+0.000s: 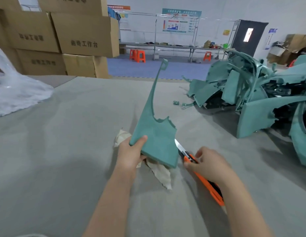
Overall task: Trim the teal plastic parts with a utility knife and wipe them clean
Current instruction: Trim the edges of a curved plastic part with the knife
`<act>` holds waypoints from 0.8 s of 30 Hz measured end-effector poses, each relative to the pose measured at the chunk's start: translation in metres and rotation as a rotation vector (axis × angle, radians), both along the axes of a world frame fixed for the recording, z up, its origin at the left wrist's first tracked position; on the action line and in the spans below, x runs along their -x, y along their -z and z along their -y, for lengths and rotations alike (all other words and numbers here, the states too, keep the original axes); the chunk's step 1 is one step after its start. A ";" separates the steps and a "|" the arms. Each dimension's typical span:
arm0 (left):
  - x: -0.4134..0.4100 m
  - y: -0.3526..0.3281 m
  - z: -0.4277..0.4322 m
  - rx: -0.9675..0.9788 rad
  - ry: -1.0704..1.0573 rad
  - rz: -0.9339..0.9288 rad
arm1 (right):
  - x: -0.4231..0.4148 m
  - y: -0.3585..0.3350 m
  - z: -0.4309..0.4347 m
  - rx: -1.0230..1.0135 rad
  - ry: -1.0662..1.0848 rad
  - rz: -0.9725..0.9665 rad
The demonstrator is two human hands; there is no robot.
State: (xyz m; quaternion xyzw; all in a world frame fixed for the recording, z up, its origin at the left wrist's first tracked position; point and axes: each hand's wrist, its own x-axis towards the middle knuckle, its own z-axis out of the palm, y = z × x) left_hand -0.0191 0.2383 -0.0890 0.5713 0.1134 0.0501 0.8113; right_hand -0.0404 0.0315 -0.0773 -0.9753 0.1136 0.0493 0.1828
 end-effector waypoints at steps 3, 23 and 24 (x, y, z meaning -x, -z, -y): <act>-0.001 0.000 0.001 -0.010 -0.017 -0.016 | 0.001 -0.001 0.004 0.082 -0.054 -0.151; 0.007 -0.008 -0.013 -0.597 -0.195 0.337 | -0.007 0.010 -0.043 -0.990 0.178 0.715; 0.009 -0.010 -0.011 -0.655 -0.230 0.391 | -0.009 0.009 -0.042 -1.028 0.212 0.765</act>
